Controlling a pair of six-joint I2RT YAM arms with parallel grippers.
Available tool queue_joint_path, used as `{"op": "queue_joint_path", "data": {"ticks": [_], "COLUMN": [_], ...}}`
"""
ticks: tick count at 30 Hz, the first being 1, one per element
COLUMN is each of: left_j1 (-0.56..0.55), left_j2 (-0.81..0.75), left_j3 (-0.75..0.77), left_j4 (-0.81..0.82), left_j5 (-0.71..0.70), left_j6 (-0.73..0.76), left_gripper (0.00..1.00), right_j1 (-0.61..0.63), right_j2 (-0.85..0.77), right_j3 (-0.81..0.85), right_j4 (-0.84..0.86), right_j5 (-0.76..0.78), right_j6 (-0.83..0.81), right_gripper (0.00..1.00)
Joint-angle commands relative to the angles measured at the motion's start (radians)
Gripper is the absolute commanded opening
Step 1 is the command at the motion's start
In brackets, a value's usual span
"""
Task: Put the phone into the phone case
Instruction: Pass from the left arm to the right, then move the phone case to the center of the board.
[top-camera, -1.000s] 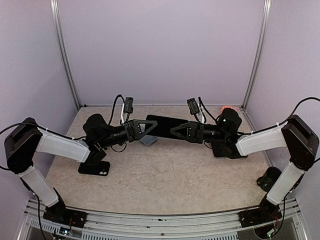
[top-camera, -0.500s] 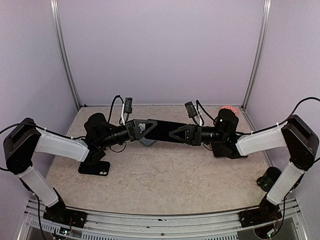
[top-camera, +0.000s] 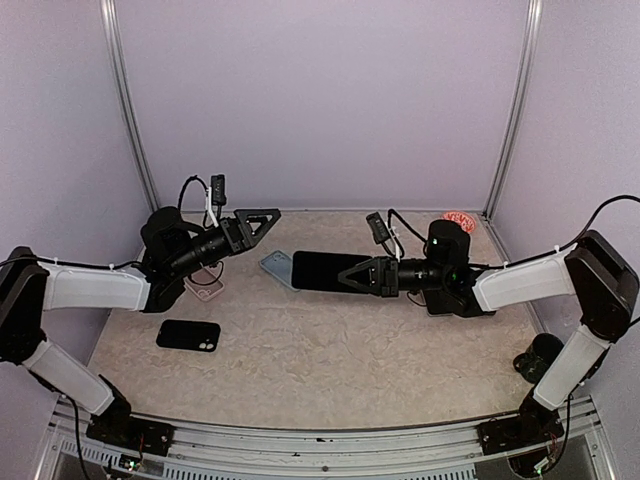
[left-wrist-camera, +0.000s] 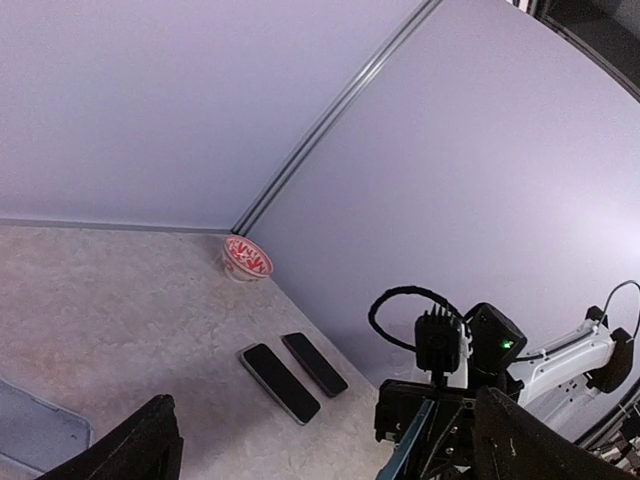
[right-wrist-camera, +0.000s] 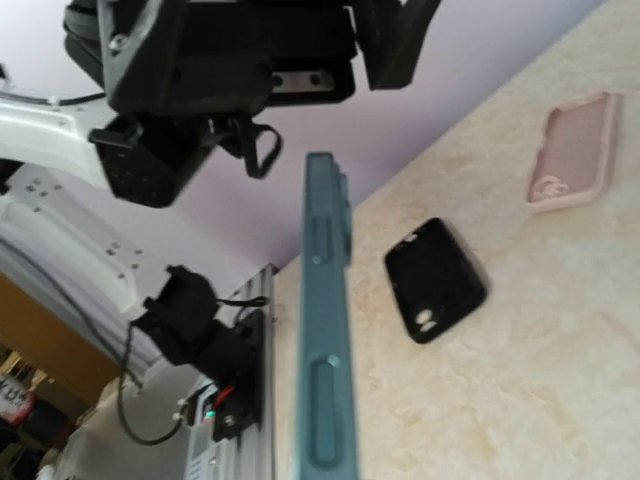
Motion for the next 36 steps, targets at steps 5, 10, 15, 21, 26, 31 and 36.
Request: {"op": "queue_joint_path", "data": {"ticks": [5,10,15,21,26,31,36], "left_j1": [0.091,0.146,0.205,0.228,0.237,0.24,0.245], "left_j2": [0.048,0.167,0.341,0.522,0.596,0.657,0.711], "left_j3": [0.074,0.132,0.266,0.403,0.463,0.523,0.586], "left_j4": [-0.211,-0.214,-0.246,-0.326,-0.362,-0.402,-0.458], "left_j5": [-0.053,-0.034,0.027,0.049,0.033,0.03,0.018], "left_j6": [0.064,0.062,0.043,0.072,0.091,0.111,0.146], "left_gripper": [0.99,0.99,0.99,0.99,0.99,0.99,0.99], "right_j1": [-0.012,-0.012,-0.012,-0.013,-0.012,-0.013,-0.013], "right_j2": [-0.062,-0.094,-0.114,-0.136,-0.143,-0.135,-0.135], "right_j3": [0.022,0.03,0.03,0.021,0.008,0.01,0.003], "right_j4": [-0.142,-0.248,-0.308,-0.343,-0.353,-0.36,-0.366], "right_j5": [0.151,0.263,0.333,0.355,0.381,0.409,0.427], "right_j6": [-0.082,-0.139,-0.165,-0.186,-0.192,-0.183,-0.183], "right_gripper": [0.0,0.0,0.0,0.0,0.0,0.0,0.0]}}
